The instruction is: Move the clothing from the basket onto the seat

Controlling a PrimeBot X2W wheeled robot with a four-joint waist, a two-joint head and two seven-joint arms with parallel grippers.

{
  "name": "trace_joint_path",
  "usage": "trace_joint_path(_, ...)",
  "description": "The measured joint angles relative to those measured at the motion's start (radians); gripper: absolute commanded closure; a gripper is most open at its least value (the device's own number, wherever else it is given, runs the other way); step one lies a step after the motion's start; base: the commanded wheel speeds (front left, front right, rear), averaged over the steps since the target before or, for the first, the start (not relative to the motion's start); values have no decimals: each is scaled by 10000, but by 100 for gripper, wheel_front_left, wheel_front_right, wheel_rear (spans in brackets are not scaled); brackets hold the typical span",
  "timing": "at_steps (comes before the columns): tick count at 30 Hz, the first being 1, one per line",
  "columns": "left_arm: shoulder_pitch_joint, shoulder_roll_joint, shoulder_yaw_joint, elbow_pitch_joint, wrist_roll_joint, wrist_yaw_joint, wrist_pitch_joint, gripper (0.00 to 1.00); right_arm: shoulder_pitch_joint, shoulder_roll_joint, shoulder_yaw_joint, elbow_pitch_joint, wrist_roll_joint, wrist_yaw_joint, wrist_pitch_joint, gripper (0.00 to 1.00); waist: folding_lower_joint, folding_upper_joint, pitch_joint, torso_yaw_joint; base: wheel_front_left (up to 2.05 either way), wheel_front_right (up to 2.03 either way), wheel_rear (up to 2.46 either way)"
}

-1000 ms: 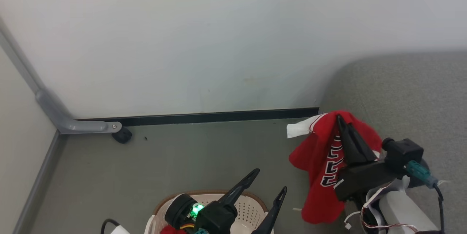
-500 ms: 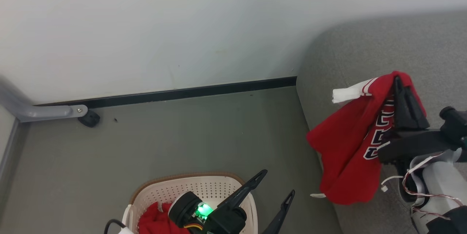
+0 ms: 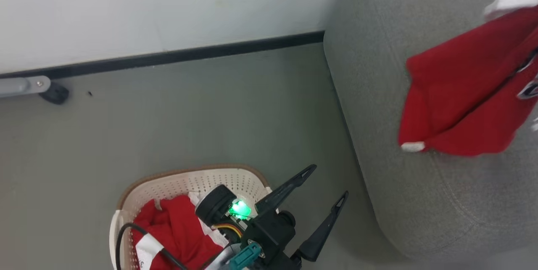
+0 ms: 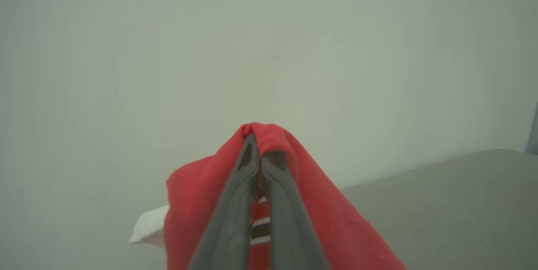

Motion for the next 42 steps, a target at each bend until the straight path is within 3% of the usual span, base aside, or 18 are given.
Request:
trace_joint_path(9, -763, -251, -199, -33, 244, -184, 217, 0, -2079, -1745, -1057, 681, 29, 12, -50, 100, -1, 0, 1158, -18, 0, 0, 0)
trace_joint_path(19, -1101, -270, -201, -115, 364, -274, 215, 0, -3207, -2370, -1379, 1526, 102, 144, -77, 100, -1, 0, 1991, 367, 0, 0, 0)
trace_joint_path(25, -1383, -268, -105, -151, 430, -272, 198, 0, -3218, -2305, -1417, 2299, 198, 144, -77, 100, -2, 0, 2453, 639, 0, 0, 0)
trace_joint_path(34, -1602, -242, 111, -67, 500, -263, 17, 0, -2479, -1691, -1476, 3868, 345, 157, -77, 100, -2, -1, 2788, 814, 0, 0, 0)
trace_joint_path(42, -1610, -234, 109, 194, 504, -263, -123, 0, -2036, -1099, -1599, 4481, 437, 94, -77, 100, -3, 0, 2718, 731, 0, 0, 0)
